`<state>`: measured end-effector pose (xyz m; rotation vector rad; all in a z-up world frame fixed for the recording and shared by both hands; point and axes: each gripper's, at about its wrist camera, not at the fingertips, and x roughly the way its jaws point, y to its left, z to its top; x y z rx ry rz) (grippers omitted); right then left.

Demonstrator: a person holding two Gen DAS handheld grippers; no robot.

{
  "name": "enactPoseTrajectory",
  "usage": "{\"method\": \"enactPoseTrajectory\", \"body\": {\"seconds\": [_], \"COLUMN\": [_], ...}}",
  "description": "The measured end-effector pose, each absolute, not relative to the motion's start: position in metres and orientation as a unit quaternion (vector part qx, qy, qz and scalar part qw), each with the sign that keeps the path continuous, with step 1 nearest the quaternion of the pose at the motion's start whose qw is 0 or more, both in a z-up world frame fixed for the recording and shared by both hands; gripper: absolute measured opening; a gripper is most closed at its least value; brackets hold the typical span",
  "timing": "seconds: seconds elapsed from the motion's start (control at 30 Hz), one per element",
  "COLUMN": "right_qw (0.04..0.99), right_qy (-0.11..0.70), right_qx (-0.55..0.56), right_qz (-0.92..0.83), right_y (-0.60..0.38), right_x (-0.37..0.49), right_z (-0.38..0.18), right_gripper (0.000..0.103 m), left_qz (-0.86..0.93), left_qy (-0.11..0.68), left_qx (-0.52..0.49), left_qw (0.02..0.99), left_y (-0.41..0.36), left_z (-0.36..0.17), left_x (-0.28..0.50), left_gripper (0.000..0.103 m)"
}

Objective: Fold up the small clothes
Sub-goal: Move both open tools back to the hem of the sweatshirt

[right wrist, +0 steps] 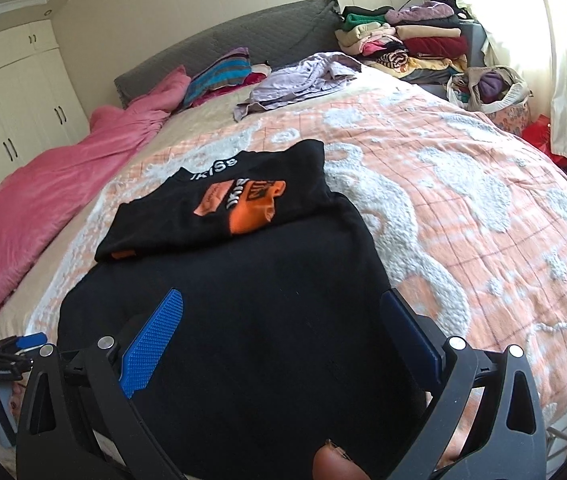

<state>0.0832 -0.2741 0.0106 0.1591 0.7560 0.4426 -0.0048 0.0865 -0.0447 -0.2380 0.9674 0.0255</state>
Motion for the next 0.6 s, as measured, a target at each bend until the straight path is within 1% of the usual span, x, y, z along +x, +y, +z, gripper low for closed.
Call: {"method": "enactPoseTrajectory", "body": {"seconds": [0.1,0.2,0.27,0.43,0.6], "right_qw": [0.901,0.902,0.902,0.902,0.899], "right_qy": [0.375,0.381,0.384,0.388,0.397], "right_qx": [0.066,0.049,0.048,0.047,0.043], "right_qz": [0.209,0.197,0.193,0.182,0.178], "right_y": [-0.280,-0.283,-0.287,-0.300,-0.311], "right_x": [0.079,0.075,0.072,0.066,0.060], "right_z": [0.006,0.002,-0.001,-0.007,-0.012], "right_gripper": [0.098,0.098,0.098,0.098,0.098], "left_qz": [0.008,0.001,-0.005,-0.018,-0.020], "left_qy": [0.467,0.468,0.468,0.477,0.490], "left_qx": [-0.116,-0.118,-0.123,-0.133,-0.139], "left_qw": [0.877,0.876,0.875,0.868,0.860], "left_y": [0.085,0.082,0.081,0.076,0.070], "left_z": [-0.047,-0.047,-0.048,-0.054,-0.062], "left_x": [-0.012,-0.018,-0.020,-0.023,-0.028], "left_gripper": [0.093,0.085,0.075,0.063,0.063]}}
